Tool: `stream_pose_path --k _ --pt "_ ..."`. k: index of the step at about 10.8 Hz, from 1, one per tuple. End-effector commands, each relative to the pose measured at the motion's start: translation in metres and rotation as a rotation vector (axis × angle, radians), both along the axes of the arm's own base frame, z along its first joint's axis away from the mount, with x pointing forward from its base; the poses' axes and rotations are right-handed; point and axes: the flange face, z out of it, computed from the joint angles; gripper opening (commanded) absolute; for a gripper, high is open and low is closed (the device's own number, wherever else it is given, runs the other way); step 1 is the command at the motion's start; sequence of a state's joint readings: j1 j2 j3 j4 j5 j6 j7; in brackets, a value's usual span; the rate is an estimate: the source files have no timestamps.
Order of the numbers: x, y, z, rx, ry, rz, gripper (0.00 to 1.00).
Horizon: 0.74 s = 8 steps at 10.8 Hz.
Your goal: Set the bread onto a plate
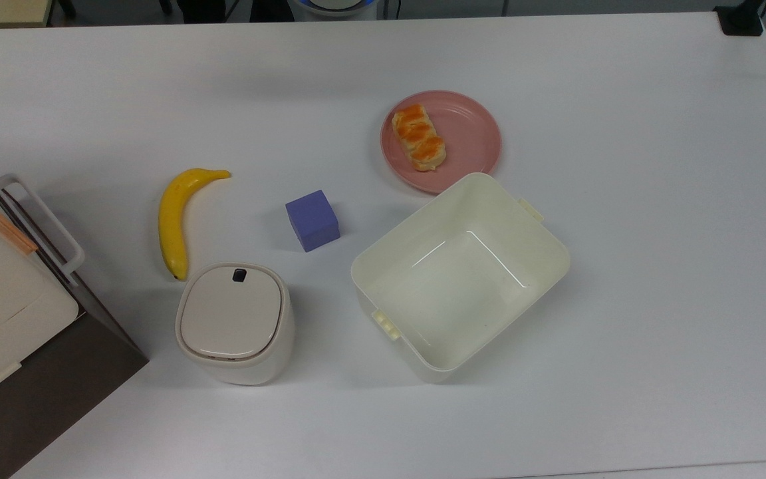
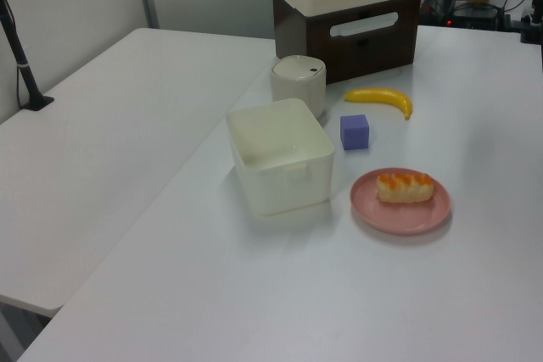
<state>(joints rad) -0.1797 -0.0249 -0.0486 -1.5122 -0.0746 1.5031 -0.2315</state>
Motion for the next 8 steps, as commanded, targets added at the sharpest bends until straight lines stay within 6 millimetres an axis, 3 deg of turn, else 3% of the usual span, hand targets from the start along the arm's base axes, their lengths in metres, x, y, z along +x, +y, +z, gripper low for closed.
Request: stream_pose_path --k 1,5,8 --pt "0.003 0.006 -0.006 0.025 -0.003 0.018 1.0" --pt "0.022 0.029 -0.02 0.075 -0.097 -0.202 1.0" --pt "0.02 0.029 -0.018 0.068 -0.086 -0.16 1.0"
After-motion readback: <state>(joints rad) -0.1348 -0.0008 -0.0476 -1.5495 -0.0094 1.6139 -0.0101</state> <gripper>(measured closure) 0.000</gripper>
